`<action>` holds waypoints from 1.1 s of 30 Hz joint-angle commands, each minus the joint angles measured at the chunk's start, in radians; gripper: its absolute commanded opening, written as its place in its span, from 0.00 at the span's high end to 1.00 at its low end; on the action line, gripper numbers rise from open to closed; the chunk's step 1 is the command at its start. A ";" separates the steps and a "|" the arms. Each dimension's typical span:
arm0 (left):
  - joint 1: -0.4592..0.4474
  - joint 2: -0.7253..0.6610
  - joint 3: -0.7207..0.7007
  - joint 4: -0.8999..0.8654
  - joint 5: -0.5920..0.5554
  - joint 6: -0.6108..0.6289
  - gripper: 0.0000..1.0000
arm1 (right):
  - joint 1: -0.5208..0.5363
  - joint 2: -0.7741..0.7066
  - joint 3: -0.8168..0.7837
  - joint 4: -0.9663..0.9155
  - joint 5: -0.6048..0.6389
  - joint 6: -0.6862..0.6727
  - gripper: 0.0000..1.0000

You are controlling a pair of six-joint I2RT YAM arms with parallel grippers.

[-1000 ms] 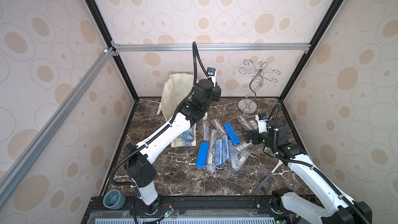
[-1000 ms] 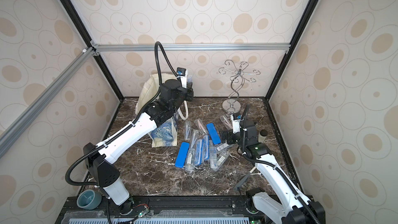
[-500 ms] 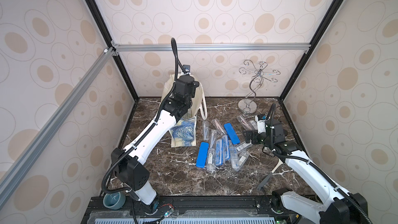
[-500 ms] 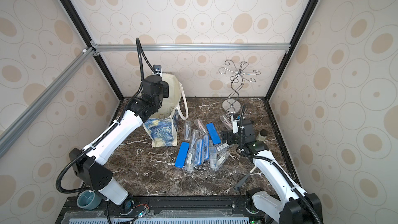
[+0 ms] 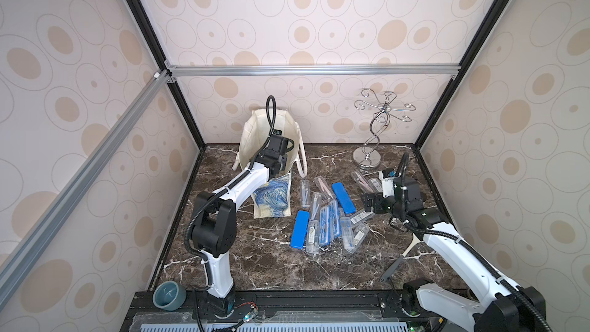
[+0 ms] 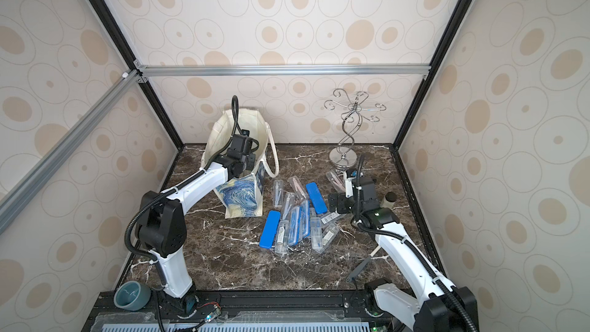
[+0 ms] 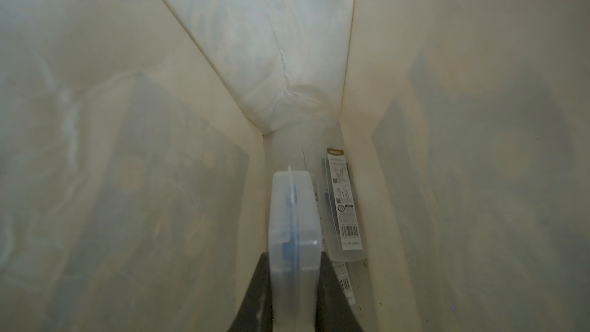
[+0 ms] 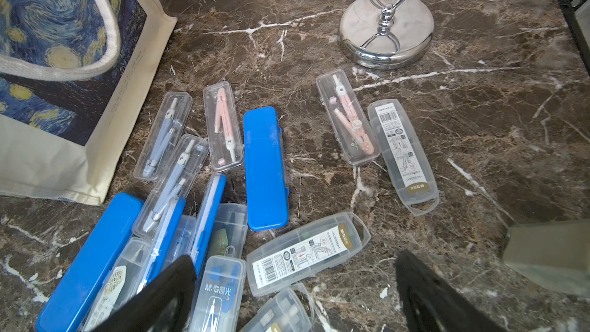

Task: Put the compass set into the canvas bag
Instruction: Place the compass set in the canvas bag.

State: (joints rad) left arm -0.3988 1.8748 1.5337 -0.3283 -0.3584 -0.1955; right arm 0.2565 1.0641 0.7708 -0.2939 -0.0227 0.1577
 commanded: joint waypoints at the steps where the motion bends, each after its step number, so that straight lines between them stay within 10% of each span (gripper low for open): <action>1: 0.009 -0.002 -0.012 0.012 0.051 -0.055 0.85 | -0.003 0.003 0.031 -0.012 0.009 0.016 0.00; 17: 0.009 -0.054 -0.030 0.052 0.088 -0.090 0.54 | -0.002 0.037 0.033 -0.018 0.007 0.026 0.00; 28: 0.009 -0.254 -0.132 0.193 0.219 -0.099 0.01 | -0.003 0.060 0.027 -0.027 0.021 0.029 0.01; 33: 0.008 -0.387 -0.221 0.307 0.283 -0.119 0.00 | -0.003 0.077 0.028 -0.031 0.040 0.044 0.00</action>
State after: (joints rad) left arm -0.3935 1.5517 1.3449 -0.1108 -0.1371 -0.2951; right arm 0.2562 1.1290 0.7856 -0.3138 -0.0025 0.1825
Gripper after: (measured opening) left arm 0.998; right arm 0.995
